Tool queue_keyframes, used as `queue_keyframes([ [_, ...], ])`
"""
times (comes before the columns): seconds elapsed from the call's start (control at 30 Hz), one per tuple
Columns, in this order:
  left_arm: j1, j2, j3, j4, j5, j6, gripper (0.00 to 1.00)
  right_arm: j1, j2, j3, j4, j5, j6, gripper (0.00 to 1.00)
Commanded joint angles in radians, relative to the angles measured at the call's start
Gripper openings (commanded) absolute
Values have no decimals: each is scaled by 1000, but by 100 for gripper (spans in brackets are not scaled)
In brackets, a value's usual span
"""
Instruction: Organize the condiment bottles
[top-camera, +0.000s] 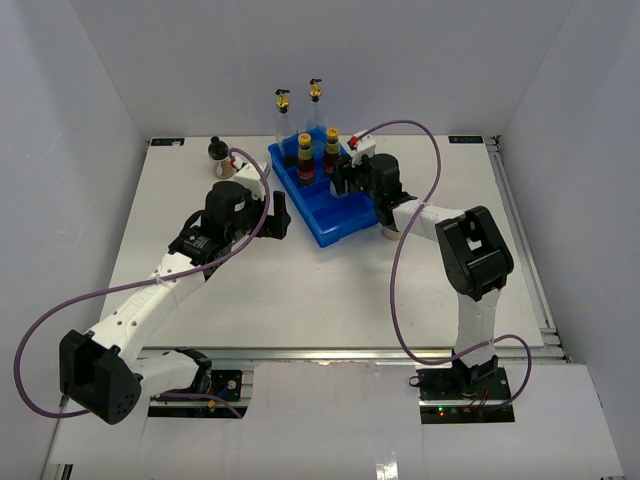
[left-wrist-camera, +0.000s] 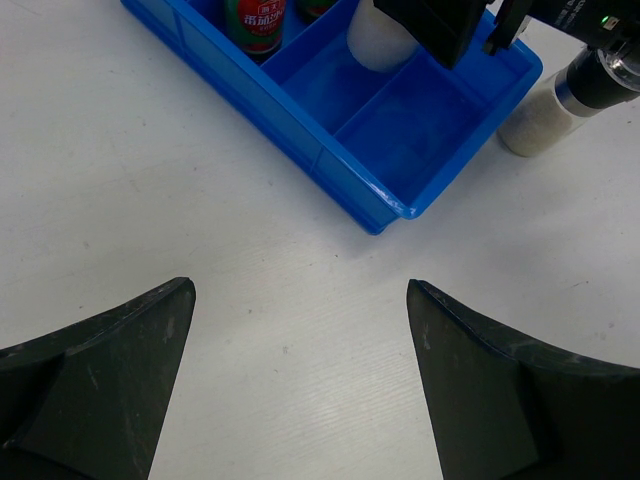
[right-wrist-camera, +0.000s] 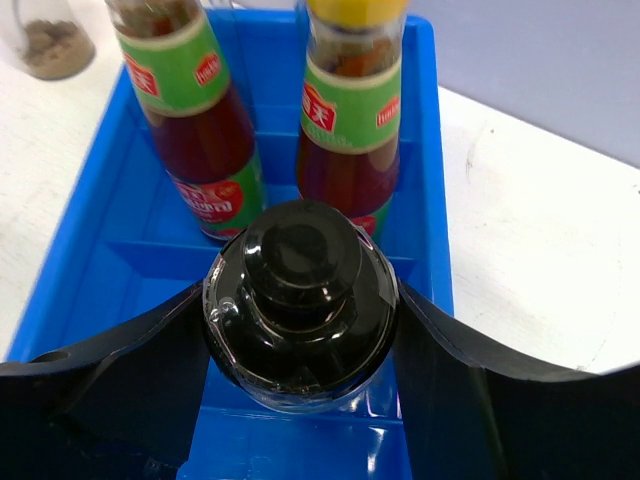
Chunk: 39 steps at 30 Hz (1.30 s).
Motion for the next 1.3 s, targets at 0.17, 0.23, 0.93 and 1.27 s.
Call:
queue_keyframes([
  [0.17,-5,-26,2,7,9,4,98,2,32,51,162,27,-14,14],
  [0.23,-4,-24,1,8,9,4,98,2,38,48,164,25,-16,23],
  [0.93,-4,-41,-10,15,-42,5,98,6,-65,154,-129,92,-47,97],
  [1.27,258,111,198,-8,168,-111,98,5,-344,99,-552,115,-12,95],
])
